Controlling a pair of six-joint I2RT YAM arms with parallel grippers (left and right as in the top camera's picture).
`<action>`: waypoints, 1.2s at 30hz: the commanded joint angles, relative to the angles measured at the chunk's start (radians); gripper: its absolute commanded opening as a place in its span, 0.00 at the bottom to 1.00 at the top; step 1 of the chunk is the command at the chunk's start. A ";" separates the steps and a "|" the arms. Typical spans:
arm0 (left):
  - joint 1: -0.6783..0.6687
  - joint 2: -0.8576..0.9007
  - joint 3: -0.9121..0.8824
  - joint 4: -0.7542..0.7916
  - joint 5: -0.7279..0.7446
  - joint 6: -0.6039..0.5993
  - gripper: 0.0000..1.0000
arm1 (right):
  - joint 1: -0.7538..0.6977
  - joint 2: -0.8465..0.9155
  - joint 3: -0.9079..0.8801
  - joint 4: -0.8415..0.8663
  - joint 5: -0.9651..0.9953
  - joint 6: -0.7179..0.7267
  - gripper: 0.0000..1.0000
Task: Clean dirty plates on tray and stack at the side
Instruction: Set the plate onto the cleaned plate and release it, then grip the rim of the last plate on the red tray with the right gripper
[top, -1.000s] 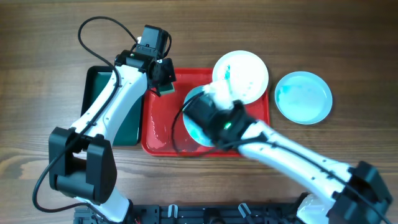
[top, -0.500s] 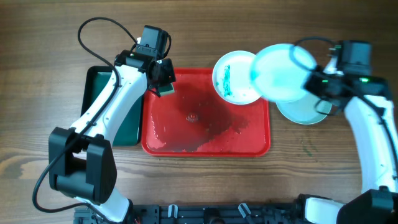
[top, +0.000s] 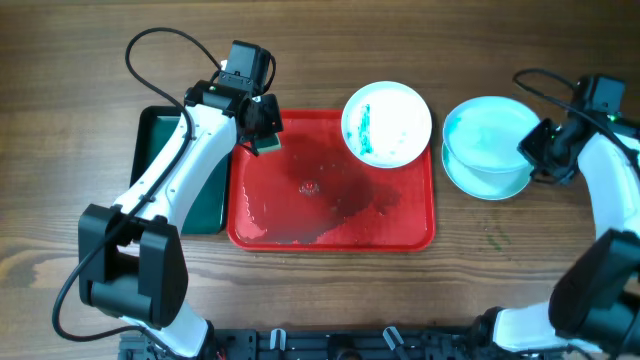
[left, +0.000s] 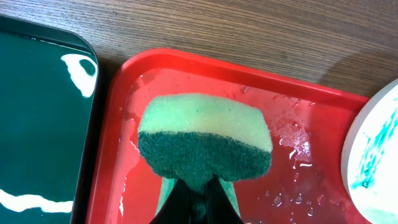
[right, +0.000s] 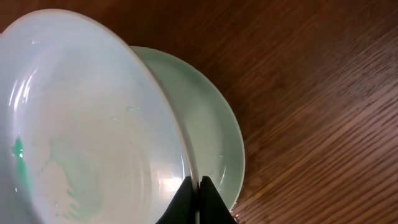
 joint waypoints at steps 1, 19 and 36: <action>0.003 -0.007 0.010 0.003 0.012 -0.010 0.04 | 0.000 0.082 -0.002 0.003 0.027 0.014 0.04; 0.003 -0.007 0.010 0.003 0.012 -0.010 0.04 | 0.153 0.040 0.130 0.013 -0.217 -0.207 0.45; 0.003 -0.007 0.010 0.003 0.012 -0.010 0.04 | 0.361 0.303 0.129 0.365 -0.218 -0.362 0.49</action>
